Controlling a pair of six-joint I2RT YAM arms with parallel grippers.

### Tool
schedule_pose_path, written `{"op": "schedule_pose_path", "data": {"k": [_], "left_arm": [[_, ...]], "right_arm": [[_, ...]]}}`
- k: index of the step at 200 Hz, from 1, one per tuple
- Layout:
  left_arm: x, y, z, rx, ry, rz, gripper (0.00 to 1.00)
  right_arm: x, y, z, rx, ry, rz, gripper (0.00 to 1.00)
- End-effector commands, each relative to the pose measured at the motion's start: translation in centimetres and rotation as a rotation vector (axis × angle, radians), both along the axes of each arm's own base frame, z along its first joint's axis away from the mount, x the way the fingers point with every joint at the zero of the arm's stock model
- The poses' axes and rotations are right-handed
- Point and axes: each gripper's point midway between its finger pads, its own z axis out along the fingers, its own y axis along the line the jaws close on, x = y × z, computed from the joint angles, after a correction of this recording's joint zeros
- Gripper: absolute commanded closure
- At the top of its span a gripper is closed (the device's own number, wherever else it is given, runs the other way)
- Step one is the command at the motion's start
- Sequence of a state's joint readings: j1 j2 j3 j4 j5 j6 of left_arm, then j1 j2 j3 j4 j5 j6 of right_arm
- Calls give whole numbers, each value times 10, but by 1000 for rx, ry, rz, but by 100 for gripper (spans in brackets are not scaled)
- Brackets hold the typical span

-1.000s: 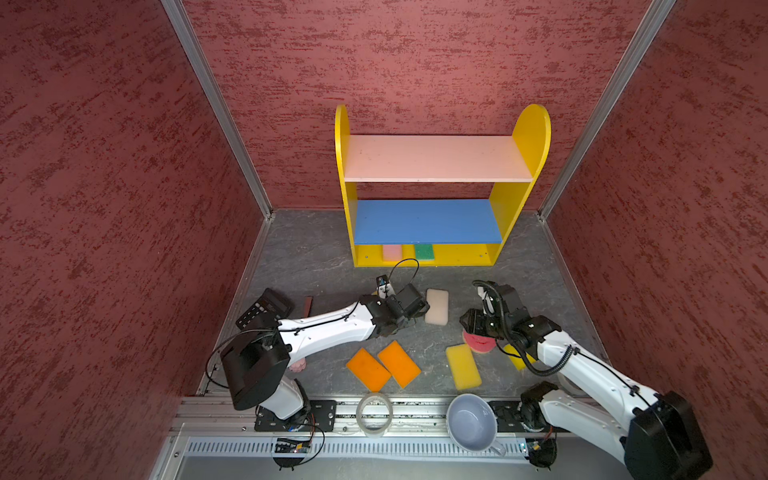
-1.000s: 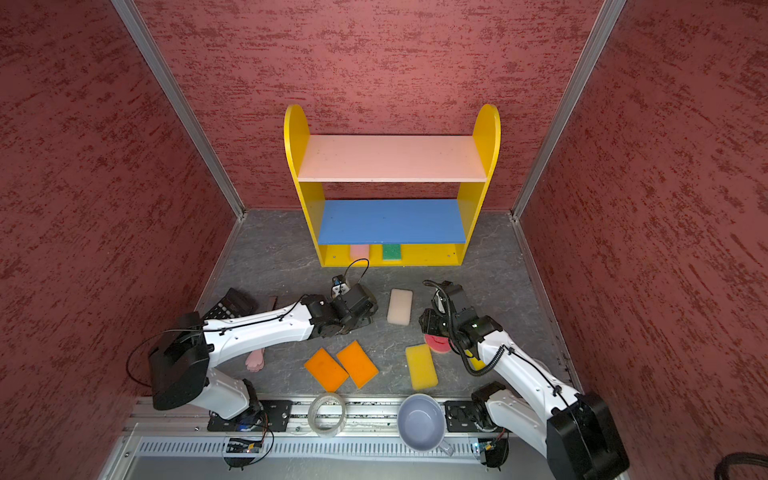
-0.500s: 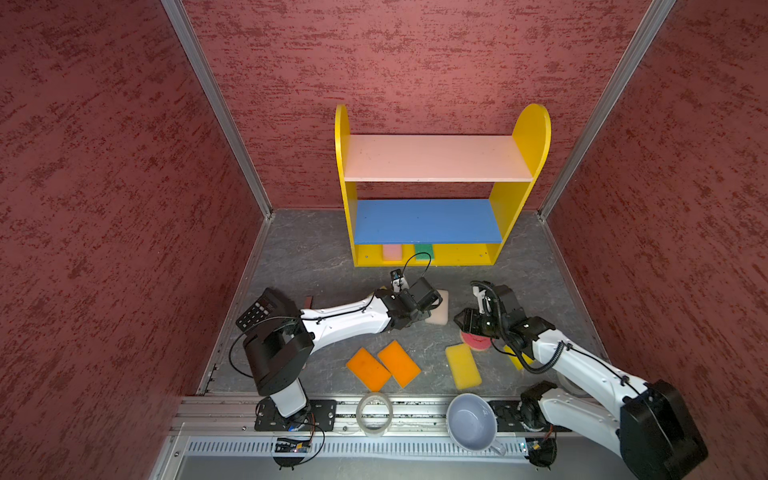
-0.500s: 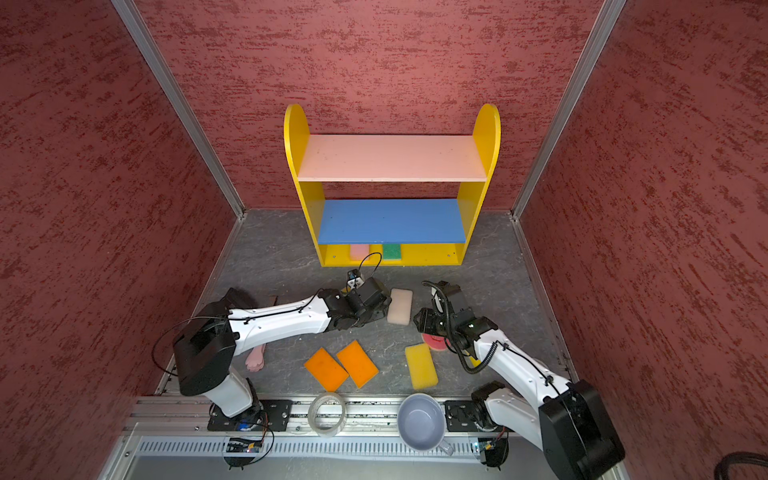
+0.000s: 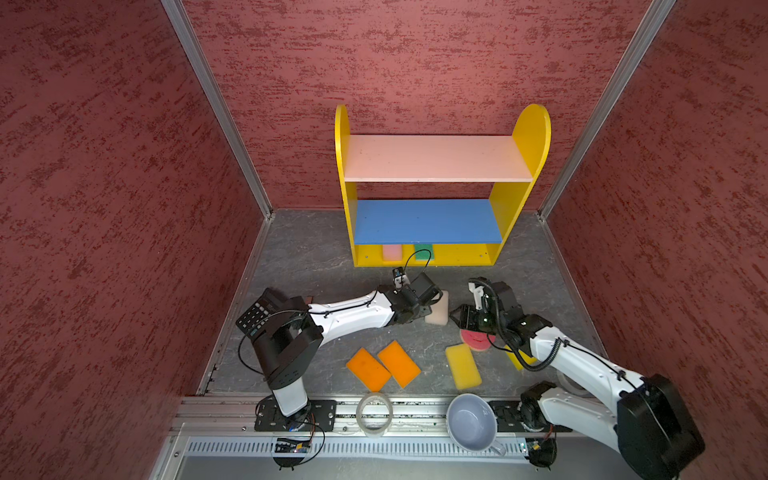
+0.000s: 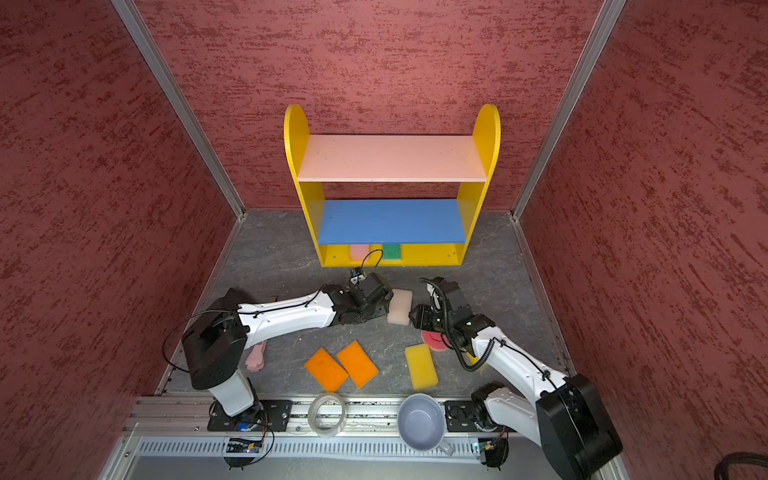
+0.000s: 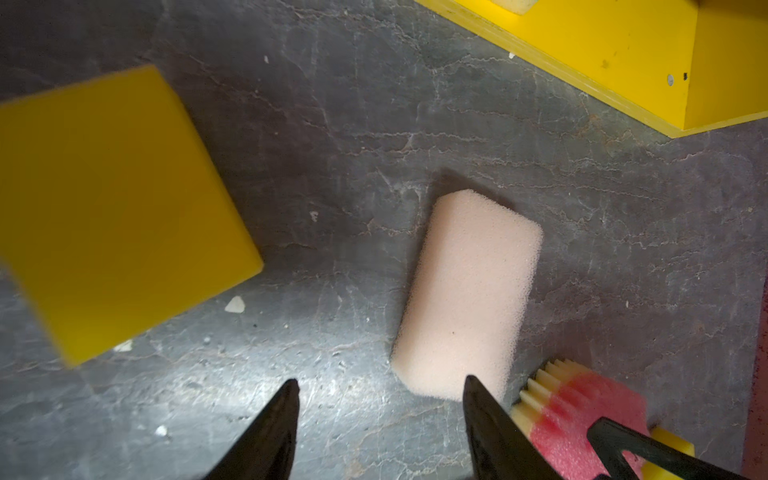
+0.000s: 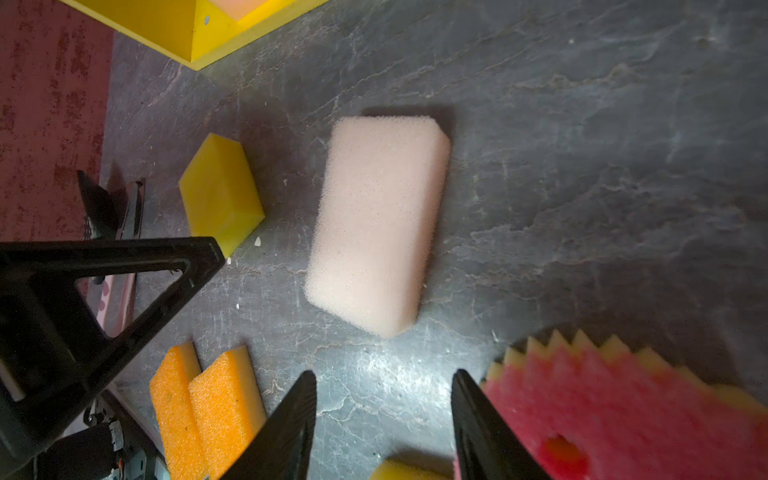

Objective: Place and organize the cleaning sponges onto the shelf

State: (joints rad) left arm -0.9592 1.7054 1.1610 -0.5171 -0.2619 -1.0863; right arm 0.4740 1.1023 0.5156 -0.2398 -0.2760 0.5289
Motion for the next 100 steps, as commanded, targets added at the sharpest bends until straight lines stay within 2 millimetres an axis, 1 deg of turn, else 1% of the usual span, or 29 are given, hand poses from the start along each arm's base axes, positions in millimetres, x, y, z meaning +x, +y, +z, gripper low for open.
{"op": "schedule_pose_path", "data": {"k": [1, 24, 39, 71, 87, 100], "left_arm": [[-8, 24, 9, 36, -6, 41, 37], [-11, 53, 10, 44, 0, 106, 37], [-10, 72, 18, 35, -24, 156, 37], [-5, 110, 45, 20, -109, 252, 36], [-5, 124, 55, 4, -139, 284, 35], [-5, 132, 61, -8, -157, 298, 35]], "right_arm": [[-3, 24, 23, -11, -111, 133, 46], [-23, 53, 31, -27, -164, 287, 46], [-36, 69, 29, -32, -170, 362, 46], [-65, 105, 12, -89, -151, 517, 46], [-82, 123, 3, -106, -139, 594, 47], [-92, 133, -4, -119, -124, 639, 47]]}}
